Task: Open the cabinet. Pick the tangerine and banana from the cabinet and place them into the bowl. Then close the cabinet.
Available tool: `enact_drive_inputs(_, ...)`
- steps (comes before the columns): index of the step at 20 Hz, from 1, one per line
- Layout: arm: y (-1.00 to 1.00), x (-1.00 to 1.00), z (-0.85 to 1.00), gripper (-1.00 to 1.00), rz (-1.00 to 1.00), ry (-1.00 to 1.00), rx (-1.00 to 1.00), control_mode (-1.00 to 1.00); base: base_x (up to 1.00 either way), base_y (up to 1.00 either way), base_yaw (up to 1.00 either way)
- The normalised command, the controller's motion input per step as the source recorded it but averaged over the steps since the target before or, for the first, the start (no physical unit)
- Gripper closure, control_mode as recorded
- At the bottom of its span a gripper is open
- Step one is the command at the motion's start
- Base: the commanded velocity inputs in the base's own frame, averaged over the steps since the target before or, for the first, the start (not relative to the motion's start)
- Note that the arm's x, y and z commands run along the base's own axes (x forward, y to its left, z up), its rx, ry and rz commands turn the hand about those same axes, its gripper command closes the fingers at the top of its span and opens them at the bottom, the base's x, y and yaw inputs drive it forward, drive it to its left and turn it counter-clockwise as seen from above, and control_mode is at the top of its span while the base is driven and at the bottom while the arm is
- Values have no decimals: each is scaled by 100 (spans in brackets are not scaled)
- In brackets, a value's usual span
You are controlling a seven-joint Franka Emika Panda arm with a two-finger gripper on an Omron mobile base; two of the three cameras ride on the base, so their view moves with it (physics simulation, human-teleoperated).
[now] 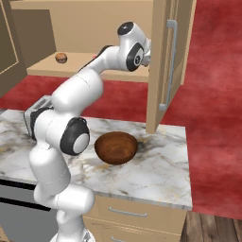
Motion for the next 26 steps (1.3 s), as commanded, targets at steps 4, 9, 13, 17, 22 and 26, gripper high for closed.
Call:
enact_drive_inputs(4, -18, 25, -13, -100, 0, 7, 0, -100, 0, 0, 0)
enact_drive_inputs(9, -15, 19, -24, -100, 0, 6, 0, -100, 0, 0, 0)
enact_drive_inputs(13, -7, 16, -28, -100, 0, 7, 0, -100, 0, 0, 0)
enact_drive_inputs(17, -2, 8, -43, 100, 0, 6, 0, -100, 0, 0, 0)
enact_drive_inputs(22, 0, 1, -57, 100, 0, 3, 1, -100, 0, 0, 0)
enact_drive_inputs(26, -5, 0, -73, 100, 0, 1, 4, -100, 0, 0, 0)
